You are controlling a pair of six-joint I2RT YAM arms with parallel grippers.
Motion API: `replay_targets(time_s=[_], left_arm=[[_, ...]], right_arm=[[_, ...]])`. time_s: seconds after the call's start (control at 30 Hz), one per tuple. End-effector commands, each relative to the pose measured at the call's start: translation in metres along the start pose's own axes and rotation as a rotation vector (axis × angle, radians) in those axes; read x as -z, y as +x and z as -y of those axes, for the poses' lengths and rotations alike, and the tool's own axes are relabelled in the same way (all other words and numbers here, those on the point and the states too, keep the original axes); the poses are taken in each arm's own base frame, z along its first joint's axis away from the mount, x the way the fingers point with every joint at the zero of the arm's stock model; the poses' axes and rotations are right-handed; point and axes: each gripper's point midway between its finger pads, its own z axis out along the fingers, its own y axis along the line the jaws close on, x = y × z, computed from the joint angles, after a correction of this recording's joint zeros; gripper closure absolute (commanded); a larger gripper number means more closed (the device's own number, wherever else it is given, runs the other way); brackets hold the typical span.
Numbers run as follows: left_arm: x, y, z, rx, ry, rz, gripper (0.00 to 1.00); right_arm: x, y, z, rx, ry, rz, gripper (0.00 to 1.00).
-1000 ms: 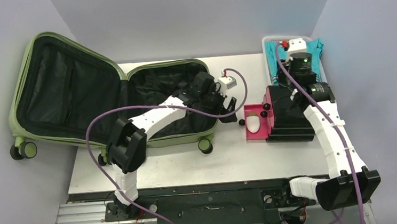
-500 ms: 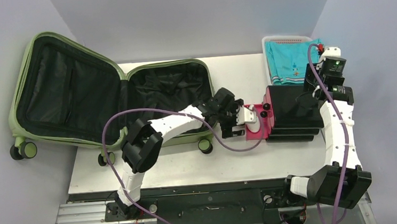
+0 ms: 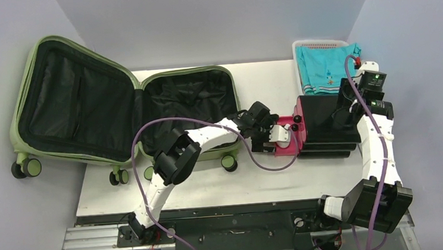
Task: Open, take out, and arrange the luggage
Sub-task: Close the drawer of the storage box.
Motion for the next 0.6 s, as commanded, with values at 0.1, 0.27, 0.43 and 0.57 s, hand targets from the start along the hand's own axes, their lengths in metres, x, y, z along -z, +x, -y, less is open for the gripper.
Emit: replay_targets(time_s=[0.1, 0.27, 0.43, 0.57], left_arm=[[-0.017, -0.001, 0.0, 0.041, 0.051, 0.054, 0.18], [-0.021, -0.017, 0.006, 0.089, 0.095, 0.12, 0.31], [-0.016, -0.048, -0.006, 0.151, 0.098, 0.193, 0.4], [-0.013, -0.074, -0.017, 0.214, 0.084, 0.25, 0.42]], right_arm=[[-0.002, -0.008, -0.002, -0.019, -0.027, 0.041, 0.47], [-0.009, -0.001, 0.002, -0.011, -0.008, 0.008, 0.47], [-0.019, 0.012, 0.0, -0.039, -0.049, -0.052, 0.49], [-0.026, 0.021, -0.002, -0.08, -0.107, -0.1, 0.51]])
